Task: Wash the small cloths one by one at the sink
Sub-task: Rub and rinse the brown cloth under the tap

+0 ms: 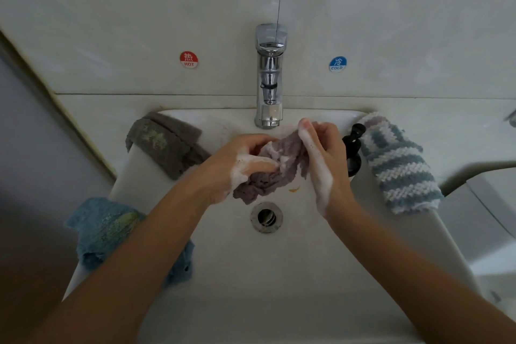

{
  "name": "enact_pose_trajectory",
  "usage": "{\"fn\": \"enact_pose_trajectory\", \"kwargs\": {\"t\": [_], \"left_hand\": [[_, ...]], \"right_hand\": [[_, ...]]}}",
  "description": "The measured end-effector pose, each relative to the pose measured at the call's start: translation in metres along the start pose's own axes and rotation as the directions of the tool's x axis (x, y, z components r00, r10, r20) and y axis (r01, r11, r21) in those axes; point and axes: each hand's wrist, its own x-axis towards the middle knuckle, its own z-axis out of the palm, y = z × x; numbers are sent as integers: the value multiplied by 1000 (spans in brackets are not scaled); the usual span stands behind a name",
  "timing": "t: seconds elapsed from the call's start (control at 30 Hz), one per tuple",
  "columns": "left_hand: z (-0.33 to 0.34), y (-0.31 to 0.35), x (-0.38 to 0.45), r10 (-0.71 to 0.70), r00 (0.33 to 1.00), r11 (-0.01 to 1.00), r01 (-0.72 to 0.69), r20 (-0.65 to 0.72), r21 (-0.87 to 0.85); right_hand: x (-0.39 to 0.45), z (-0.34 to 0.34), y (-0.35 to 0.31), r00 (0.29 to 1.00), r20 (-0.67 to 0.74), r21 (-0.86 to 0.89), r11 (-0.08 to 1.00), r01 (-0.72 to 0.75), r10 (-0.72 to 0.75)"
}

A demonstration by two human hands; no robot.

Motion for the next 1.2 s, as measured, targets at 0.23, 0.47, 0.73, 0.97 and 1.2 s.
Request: {"fn": "enact_pose_trajectory", "kwargs": {"t": [0.23,0.47,0.73,0.97,1.2], "left_hand": [[-7,-8,5,-27,986,1000,26,-163,-12],[-6,-7,7,-9,974,998,-4,-227,-58],[-5,-7,9,-55,972,998,47,-230,-43],[-7,-1,9,-32,941,973,107,-338,204],[-16,2,2,8,966,955,69,-257,287]], "right_hand": [[0,-1,9,988,-15,-137,978,-157,156],[-10,8,13,943,173,-170,952,-255,284],[-6,8,12,944,179,-122,958,-257,277],[1,8,11,947,123,41,952,-304,297],[2,6,11,961,-13,-5,961,-278,278]]}}
